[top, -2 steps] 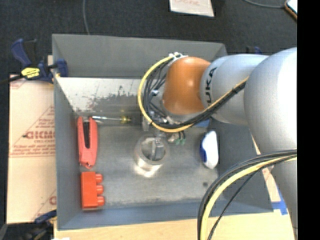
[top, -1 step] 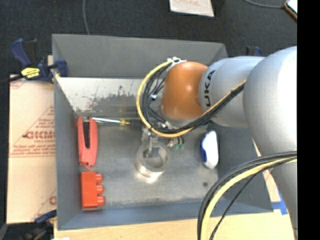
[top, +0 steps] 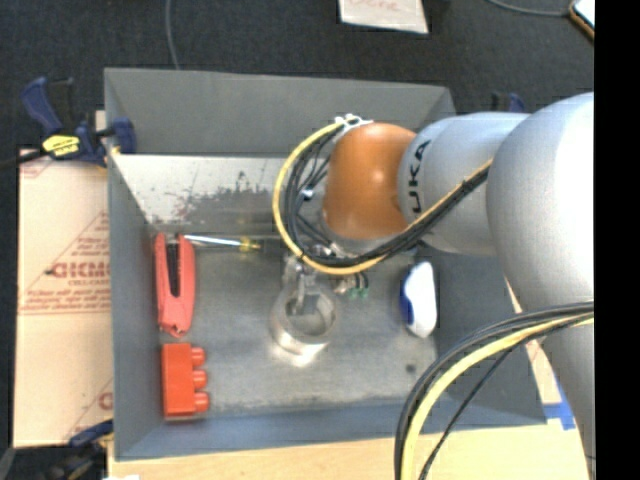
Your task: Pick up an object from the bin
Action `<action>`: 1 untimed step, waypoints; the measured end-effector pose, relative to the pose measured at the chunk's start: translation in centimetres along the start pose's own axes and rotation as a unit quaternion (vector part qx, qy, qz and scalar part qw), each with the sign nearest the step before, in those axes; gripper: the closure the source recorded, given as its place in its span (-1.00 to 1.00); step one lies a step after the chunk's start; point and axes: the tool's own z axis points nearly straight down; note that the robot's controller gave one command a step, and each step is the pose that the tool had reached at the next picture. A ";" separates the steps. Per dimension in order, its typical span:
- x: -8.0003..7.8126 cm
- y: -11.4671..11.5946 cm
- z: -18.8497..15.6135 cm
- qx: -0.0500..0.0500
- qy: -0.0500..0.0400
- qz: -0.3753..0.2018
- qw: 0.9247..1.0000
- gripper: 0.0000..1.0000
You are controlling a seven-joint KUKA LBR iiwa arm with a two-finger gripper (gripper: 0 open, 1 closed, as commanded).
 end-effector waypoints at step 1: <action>0.2 0.0 -4.1 0.000 0.004 0.000 1.000 1.00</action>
Offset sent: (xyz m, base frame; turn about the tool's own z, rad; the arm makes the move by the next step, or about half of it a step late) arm -0.0038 -0.0003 0.0503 0.0001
